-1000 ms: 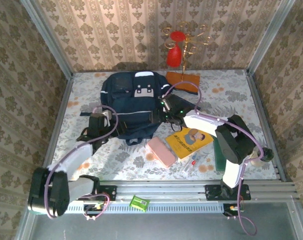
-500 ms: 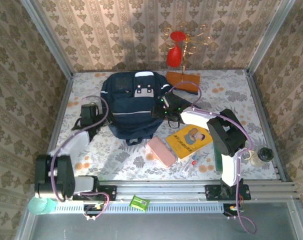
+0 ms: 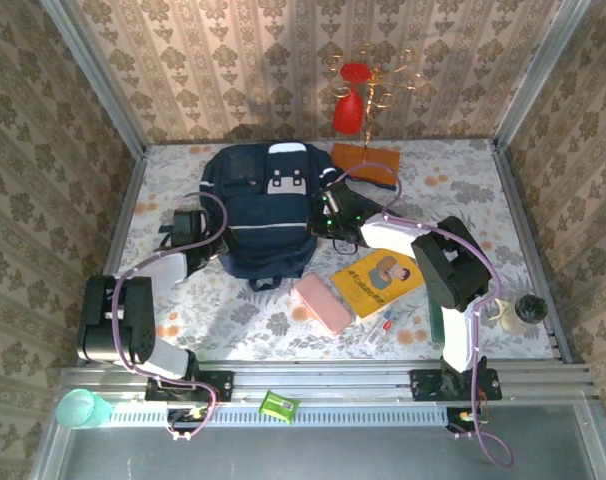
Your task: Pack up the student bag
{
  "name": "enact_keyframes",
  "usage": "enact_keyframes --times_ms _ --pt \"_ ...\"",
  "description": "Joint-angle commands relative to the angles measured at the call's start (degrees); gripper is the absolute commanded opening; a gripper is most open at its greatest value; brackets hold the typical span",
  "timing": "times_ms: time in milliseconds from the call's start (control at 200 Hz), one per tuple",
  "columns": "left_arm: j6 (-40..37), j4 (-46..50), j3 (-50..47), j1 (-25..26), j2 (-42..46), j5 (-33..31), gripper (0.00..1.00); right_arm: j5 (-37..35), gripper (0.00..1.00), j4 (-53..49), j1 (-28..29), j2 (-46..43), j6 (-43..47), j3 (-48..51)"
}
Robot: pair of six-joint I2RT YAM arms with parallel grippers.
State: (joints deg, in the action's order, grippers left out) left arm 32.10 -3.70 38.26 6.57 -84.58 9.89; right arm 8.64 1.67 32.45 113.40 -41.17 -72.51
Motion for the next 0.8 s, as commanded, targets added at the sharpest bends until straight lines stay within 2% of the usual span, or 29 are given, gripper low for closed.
enact_keyframes --times_ms 0,240,365,530,795 --pt "-0.6 -0.9 1.0 -1.1 -1.1 0.8 0.50 7.2 0.10 3.7 3.1 -4.3 -0.6 -1.8" --pt "-0.2 -1.2 3.7 -2.0 -3.4 1.8 0.45 6.9 0.09 -2.0 7.8 -10.2 4.5 -8.3" --pt "-0.1 -1.8 4.0 -2.1 -3.9 2.2 0.45 5.9 0.09 -4.0 9.5 -12.7 6.2 -8.7" --pt "-1.2 -1.5 6.1 -2.1 -6.1 4.4 0.45 3.0 0.09 -3.0 12.5 -16.2 5.5 -3.8" --pt "-3.3 0.9 15.4 -0.2 -12.6 9.1 0.45 -4.7 0.11 7.1 19.0 -17.5 1.3 5.4"
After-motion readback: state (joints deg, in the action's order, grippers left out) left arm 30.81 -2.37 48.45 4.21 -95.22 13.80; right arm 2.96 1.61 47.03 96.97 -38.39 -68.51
